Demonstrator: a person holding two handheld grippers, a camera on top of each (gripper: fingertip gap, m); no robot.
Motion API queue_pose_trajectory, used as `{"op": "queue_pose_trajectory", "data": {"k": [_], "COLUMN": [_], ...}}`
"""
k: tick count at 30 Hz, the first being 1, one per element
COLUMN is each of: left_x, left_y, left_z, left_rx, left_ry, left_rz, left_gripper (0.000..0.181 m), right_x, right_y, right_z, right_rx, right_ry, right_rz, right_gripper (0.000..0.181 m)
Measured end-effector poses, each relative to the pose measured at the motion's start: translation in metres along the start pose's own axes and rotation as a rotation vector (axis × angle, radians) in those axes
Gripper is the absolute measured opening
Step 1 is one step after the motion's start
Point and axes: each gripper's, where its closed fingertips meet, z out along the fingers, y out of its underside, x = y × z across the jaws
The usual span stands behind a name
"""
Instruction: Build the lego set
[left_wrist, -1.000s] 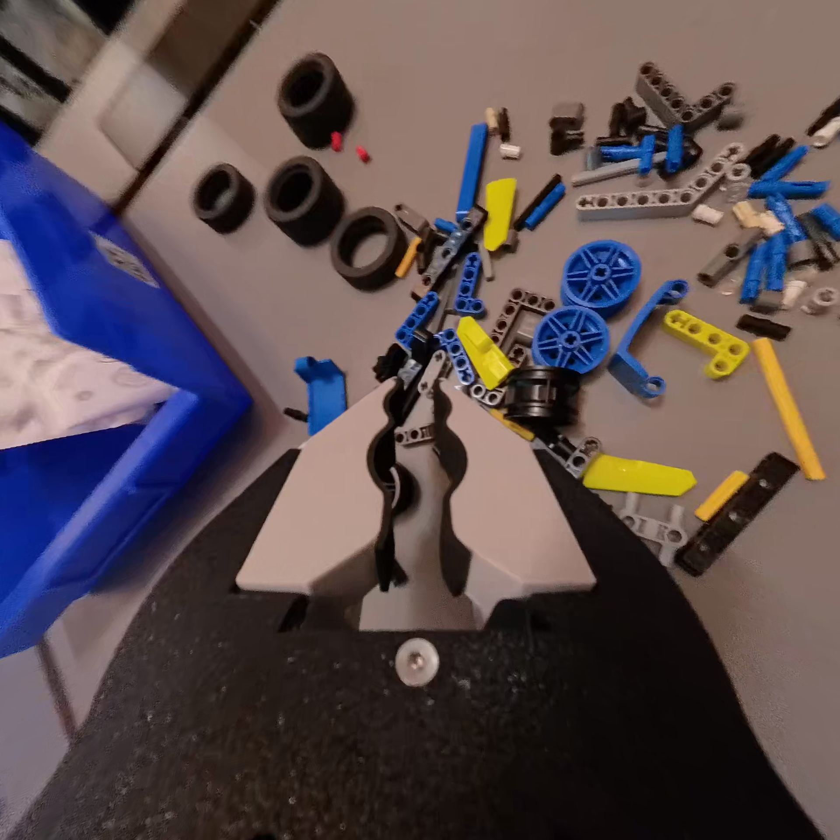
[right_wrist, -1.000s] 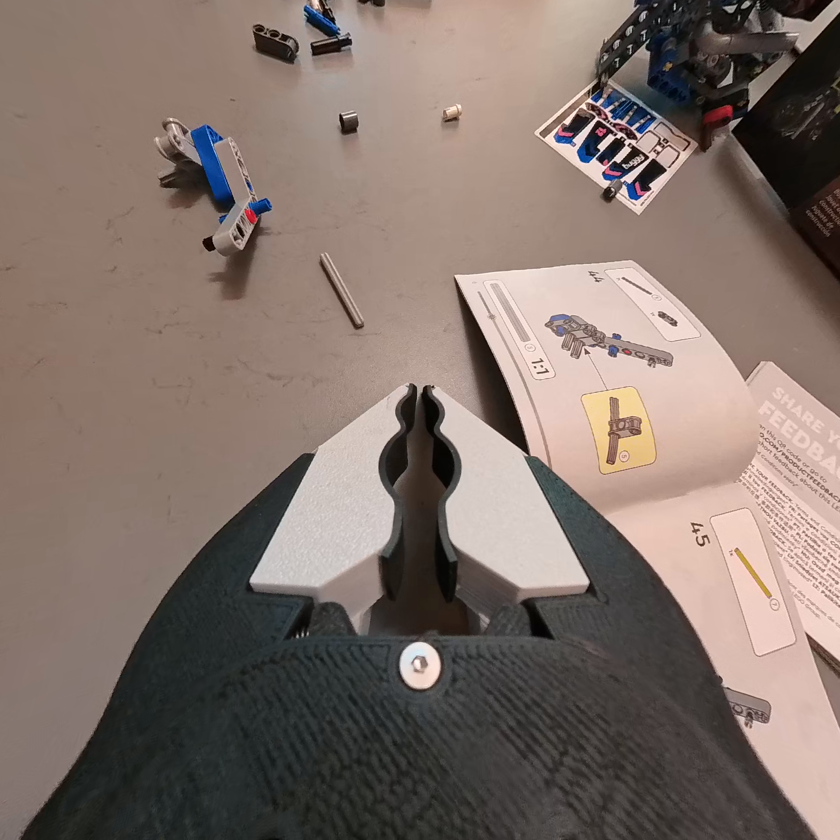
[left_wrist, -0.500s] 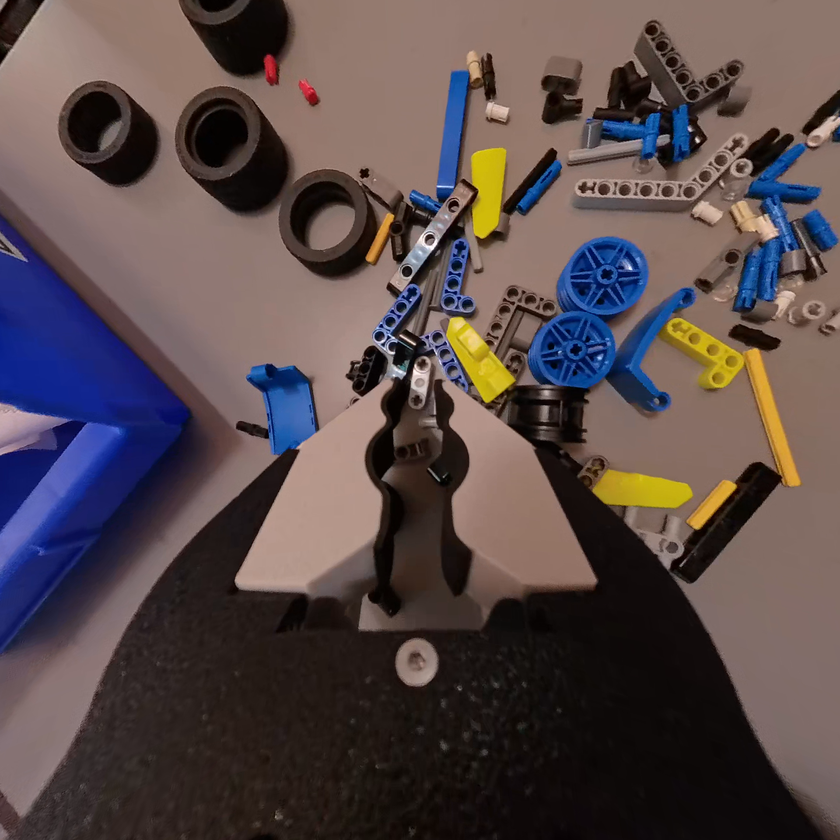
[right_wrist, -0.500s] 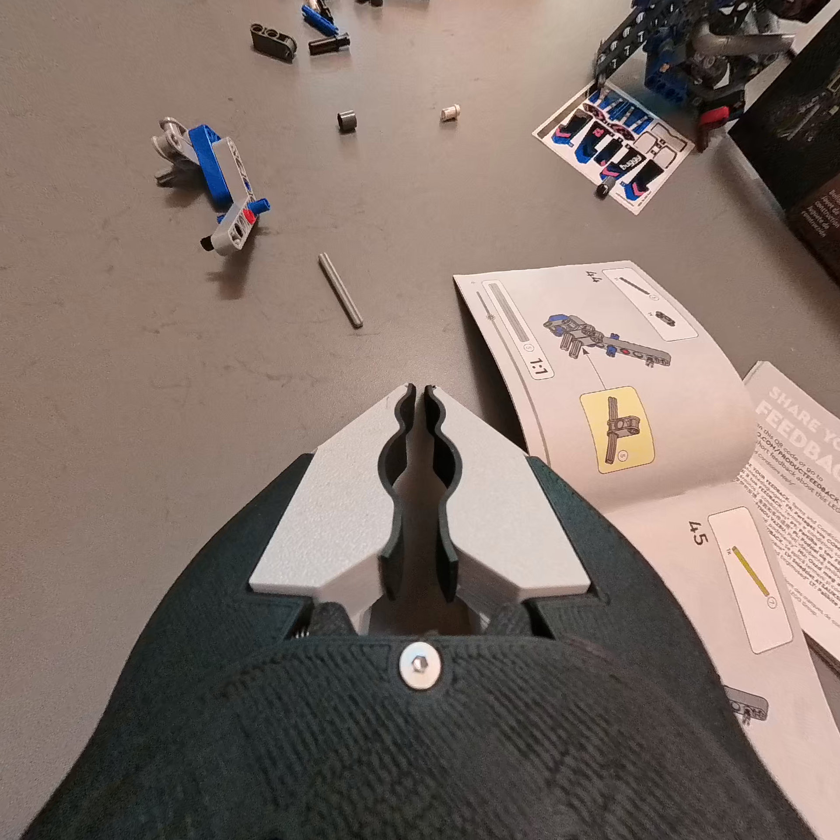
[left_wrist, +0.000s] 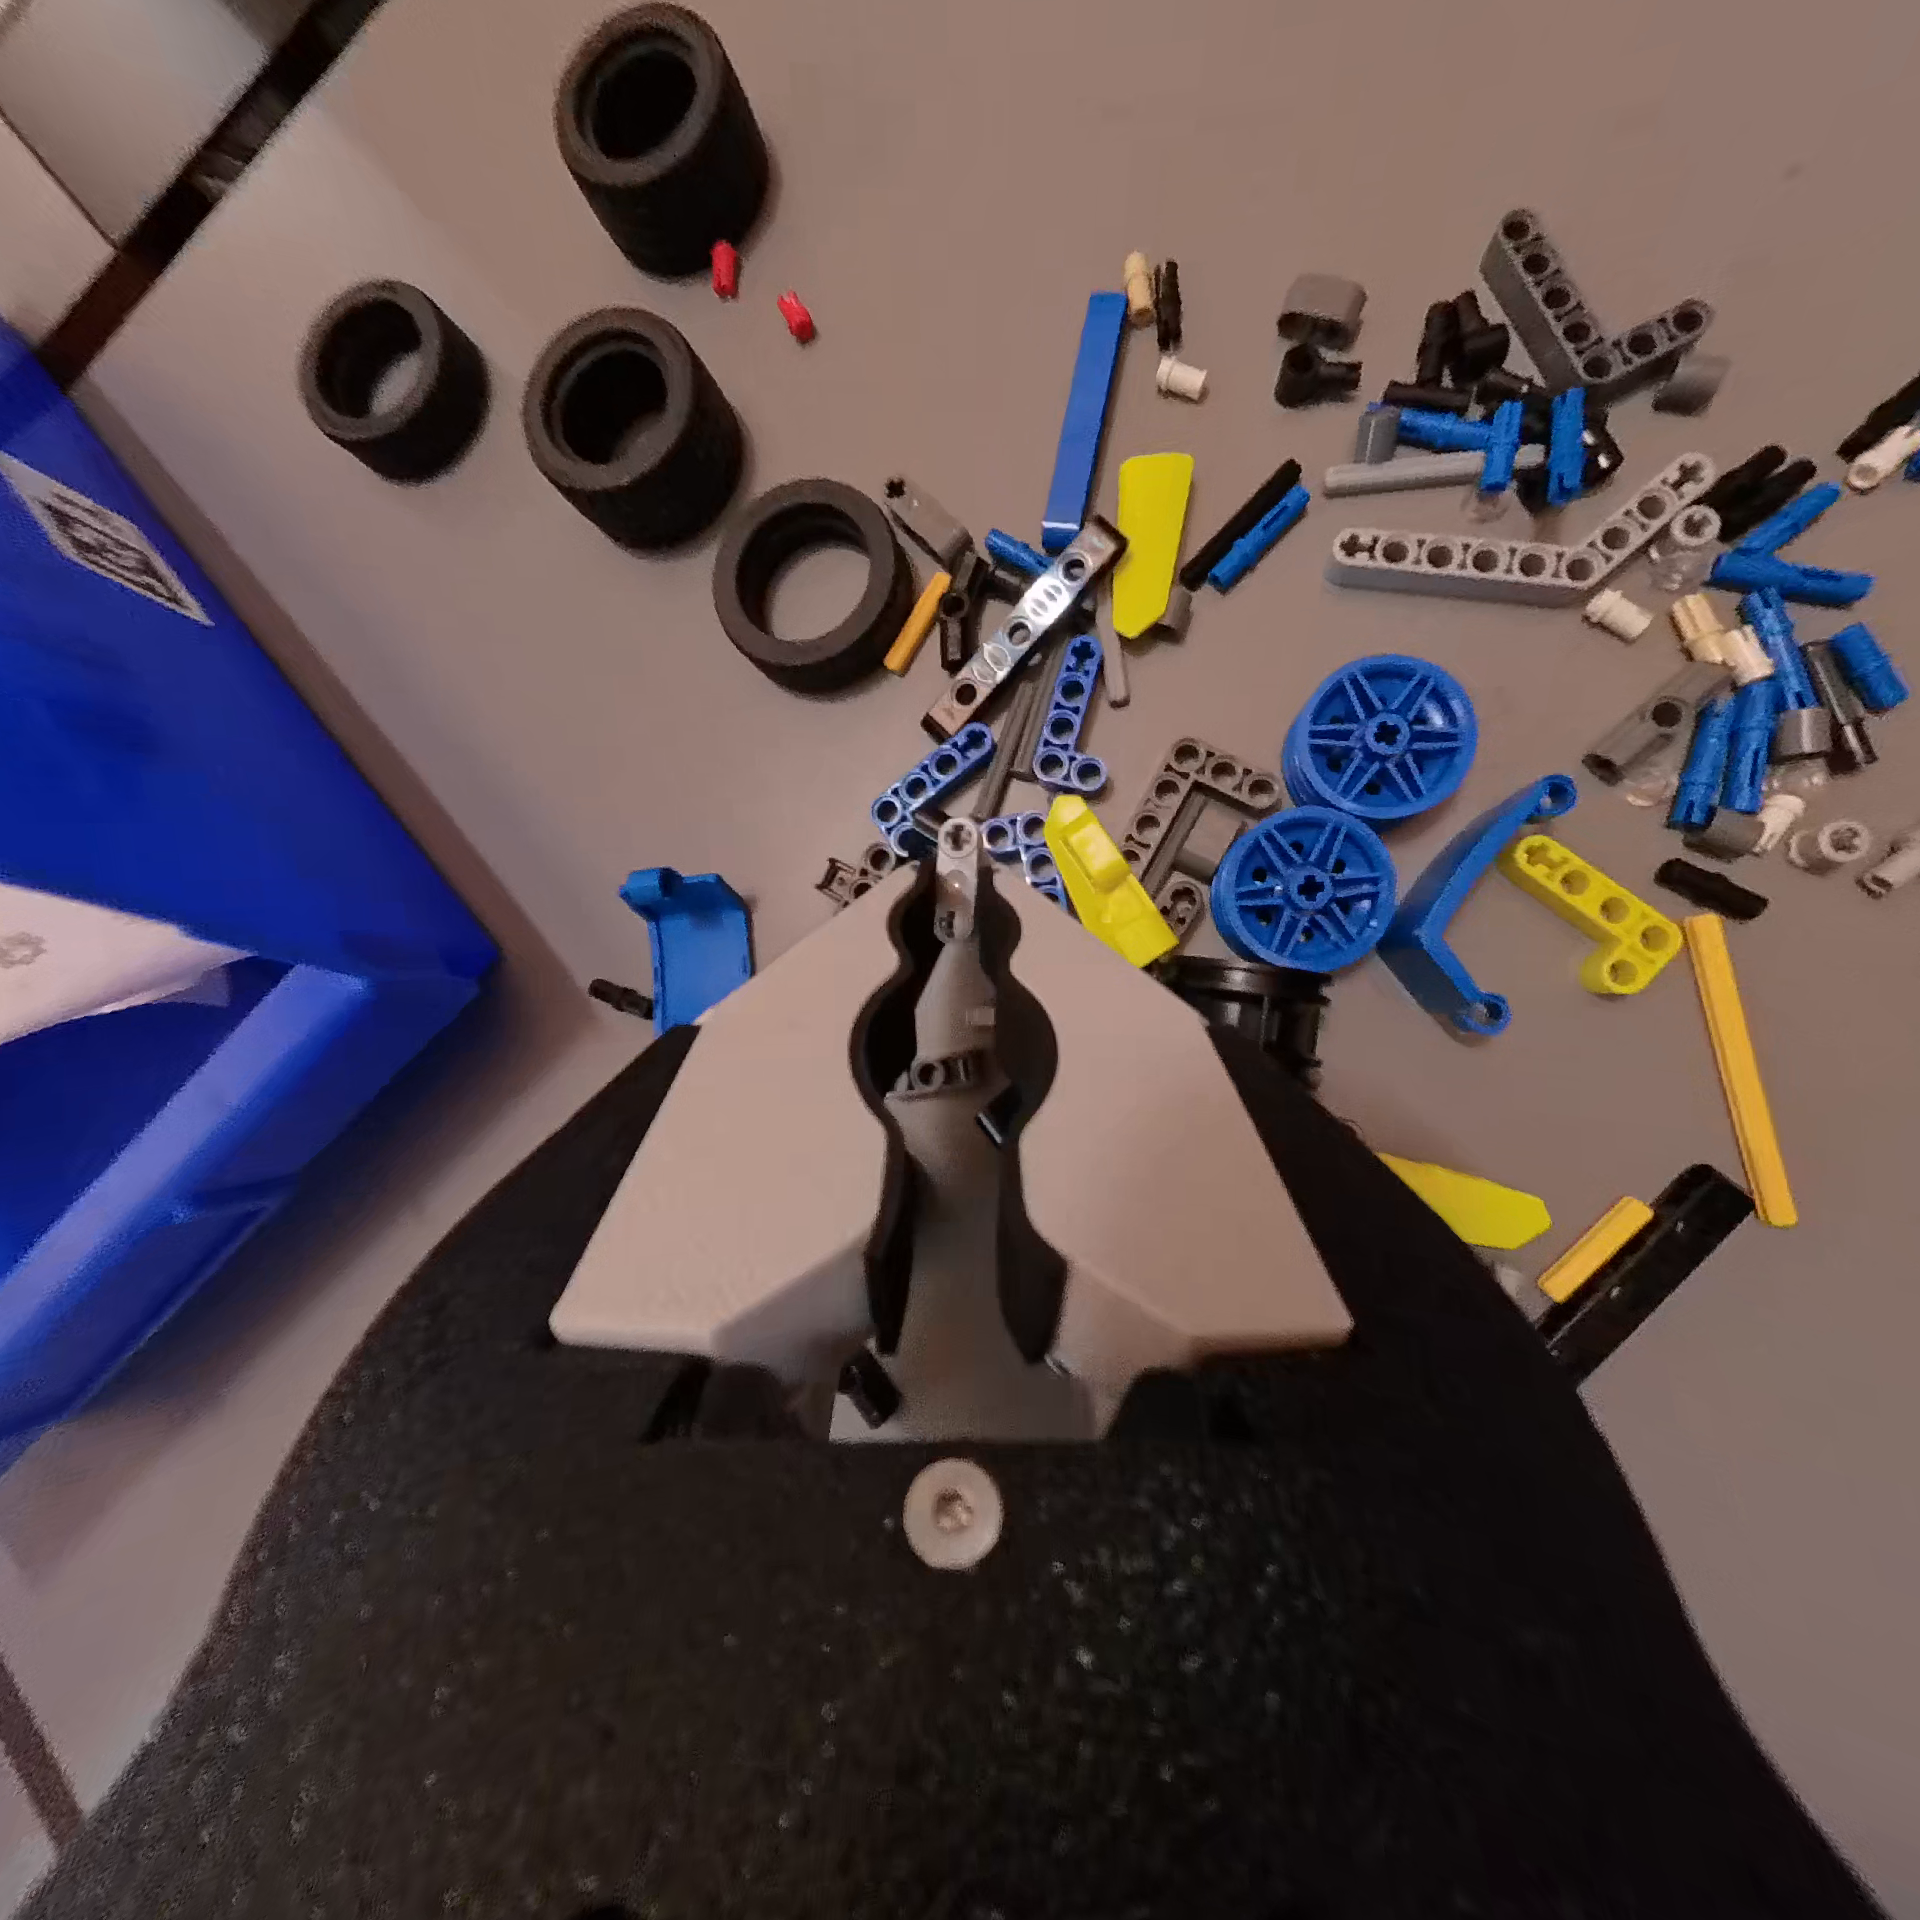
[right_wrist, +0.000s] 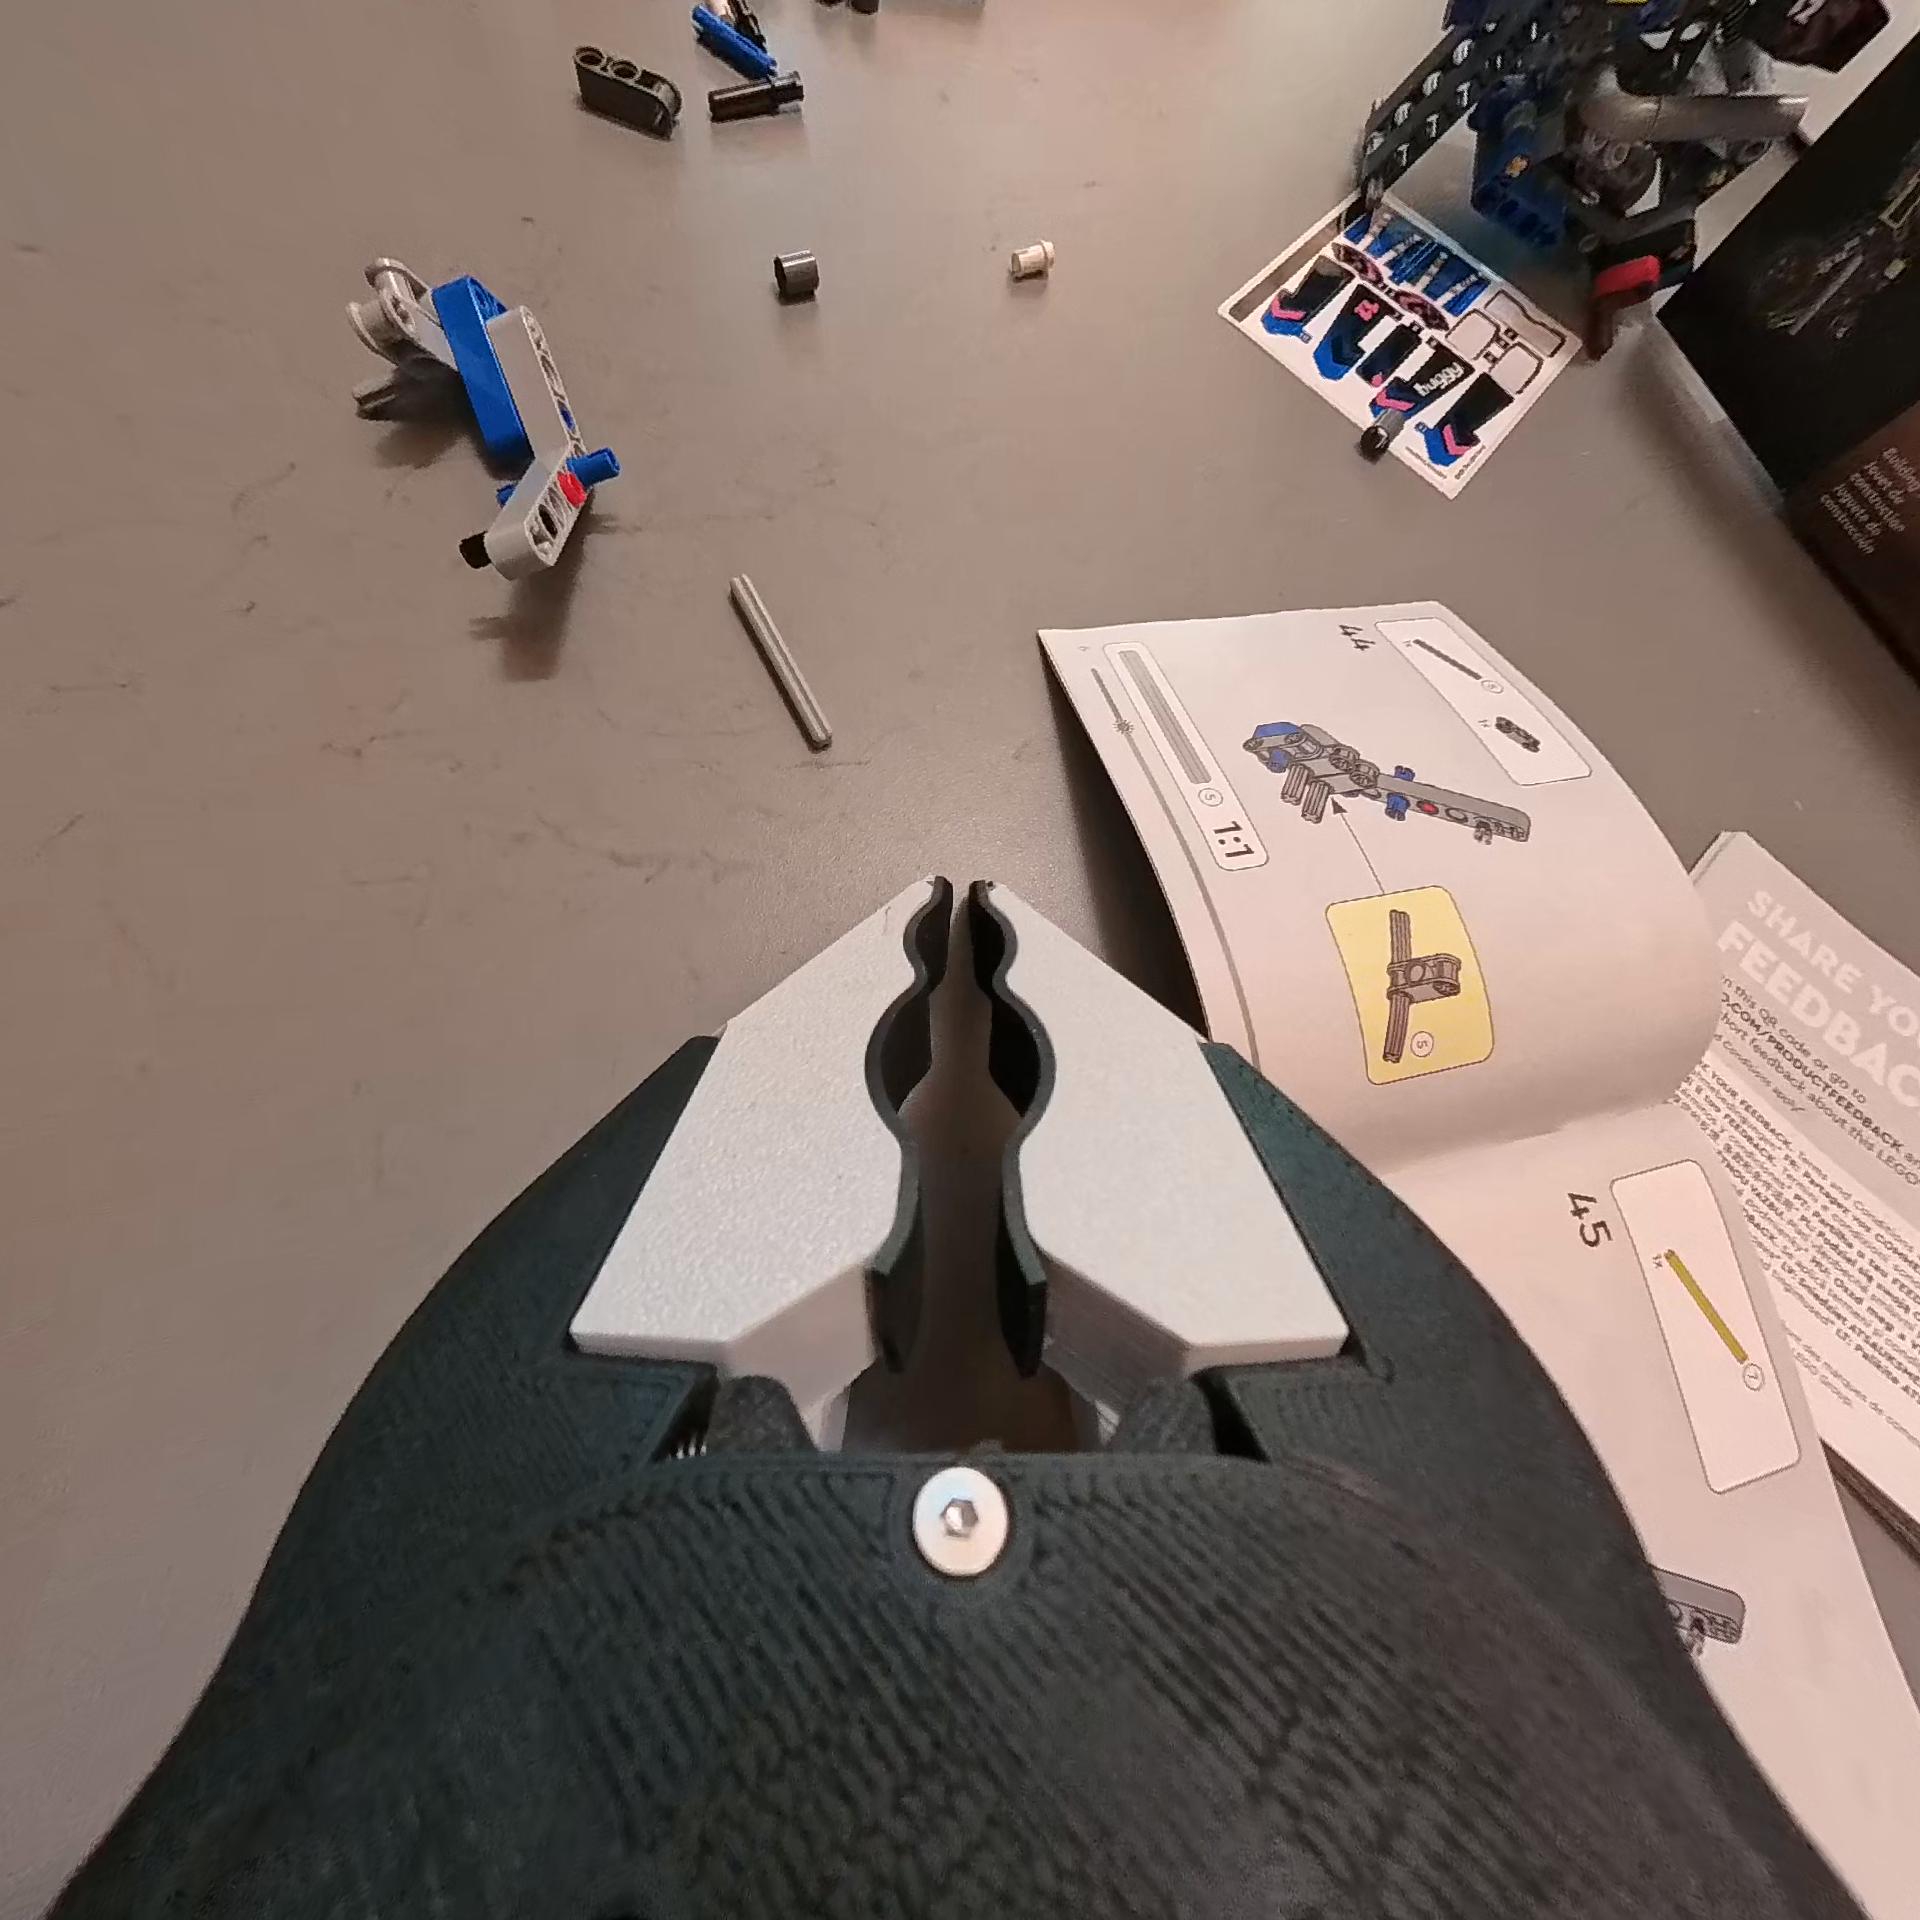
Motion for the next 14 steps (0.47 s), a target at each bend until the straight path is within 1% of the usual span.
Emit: {"op": "queue_pose_trajectory", "data": {"k": [4, 8, 12, 14], "left_x": [0.003, 0.009, 0.029, 0.046], "left_y": [-0.013, -0.022, -0.047, -0.063], "left_z": [-0.012, -0.02, -0.029, -0.031], "left_rx": [0.053, 0.072, 0.134, 0.174], "left_ry": [-0.035, -0.059, -0.059, -0.021], "left_rz": [0.001, 0.004, 0.047, 0.057], "left_gripper": [0.004, 0.005, 0.005, 0.005], "right_x": [0.0, 0.0, 0.0, 0.001], "right_y": [0.0, 0.0, 0.0, 0.0], "right_z": [0.0, 0.0, 0.0, 0.0], "right_rx": [0.0, 0.0, 0.001, 0.003], "right_ry": [-0.004, -0.002, 0.002, 0.009], "right_rz": [0.004, 0.0, -0.011, -0.029], "right_gripper": [0.002, 0.002, 0.002, 0.002]}}
